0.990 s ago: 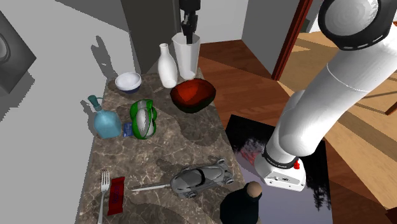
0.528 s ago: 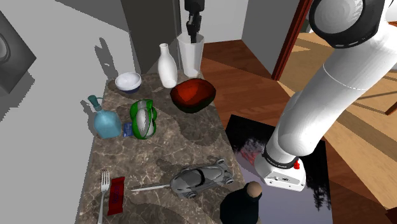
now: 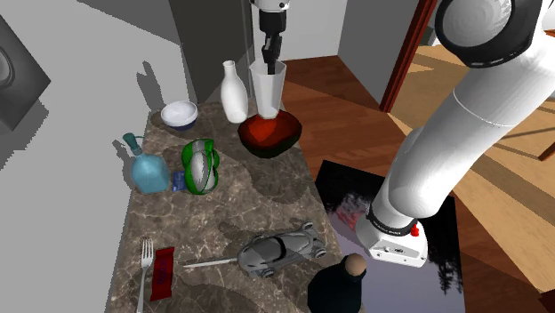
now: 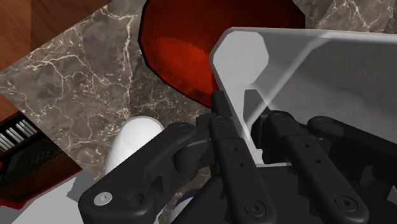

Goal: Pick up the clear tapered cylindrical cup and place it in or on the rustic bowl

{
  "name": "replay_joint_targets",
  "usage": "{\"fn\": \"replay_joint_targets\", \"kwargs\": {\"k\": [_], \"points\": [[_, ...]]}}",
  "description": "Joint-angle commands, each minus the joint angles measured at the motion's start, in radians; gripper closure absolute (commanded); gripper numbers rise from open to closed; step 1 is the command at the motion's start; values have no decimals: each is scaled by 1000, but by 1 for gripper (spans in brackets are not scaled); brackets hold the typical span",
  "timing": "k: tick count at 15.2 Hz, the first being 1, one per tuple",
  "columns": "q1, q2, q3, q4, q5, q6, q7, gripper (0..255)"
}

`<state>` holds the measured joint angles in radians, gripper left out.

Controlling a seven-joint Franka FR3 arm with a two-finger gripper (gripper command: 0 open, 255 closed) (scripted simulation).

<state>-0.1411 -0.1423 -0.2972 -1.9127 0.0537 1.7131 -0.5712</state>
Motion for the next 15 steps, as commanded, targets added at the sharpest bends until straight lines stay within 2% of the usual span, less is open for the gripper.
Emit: {"fn": "replay_joint_targets", "kwargs": {"k": [1, 11, 15], "points": [[0, 4, 0, -24, 1, 29, -2, 255], [-1, 19, -3, -145, 7, 163, -16, 255], [-1, 19, -3, -145, 7, 163, -16, 255]]}}
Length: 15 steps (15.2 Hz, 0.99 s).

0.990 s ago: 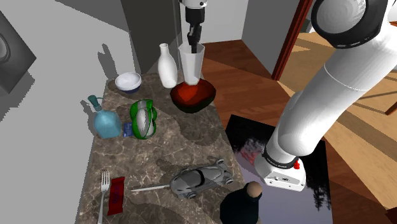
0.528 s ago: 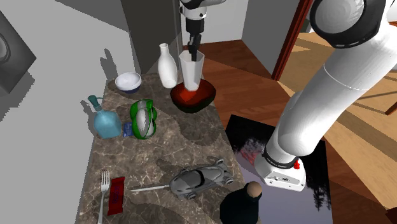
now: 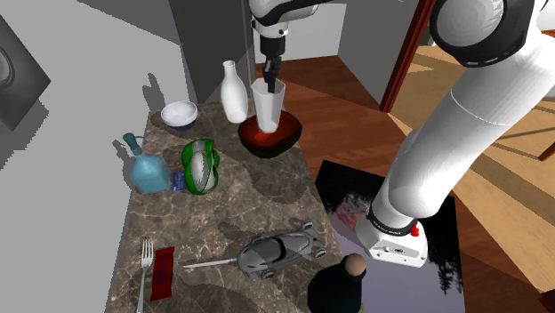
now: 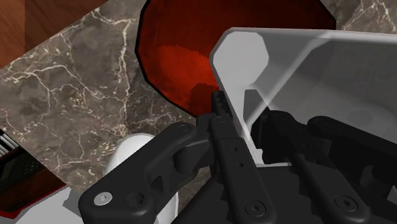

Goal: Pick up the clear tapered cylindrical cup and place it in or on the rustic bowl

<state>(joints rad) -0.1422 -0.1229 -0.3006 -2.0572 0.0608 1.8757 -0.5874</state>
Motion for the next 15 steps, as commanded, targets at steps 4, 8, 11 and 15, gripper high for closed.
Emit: {"fn": "replay_joint_targets", "kwargs": {"k": [4, 8, 11, 15], "points": [[0, 0, 0, 0, 0, 1, 0, 255], [0, 0, 0, 0, 0, 1, 0, 0], [-1, -3, -1, 30, -2, -33, 1, 0], [-3, -5, -3, 122, -4, -126, 2, 0]]}}
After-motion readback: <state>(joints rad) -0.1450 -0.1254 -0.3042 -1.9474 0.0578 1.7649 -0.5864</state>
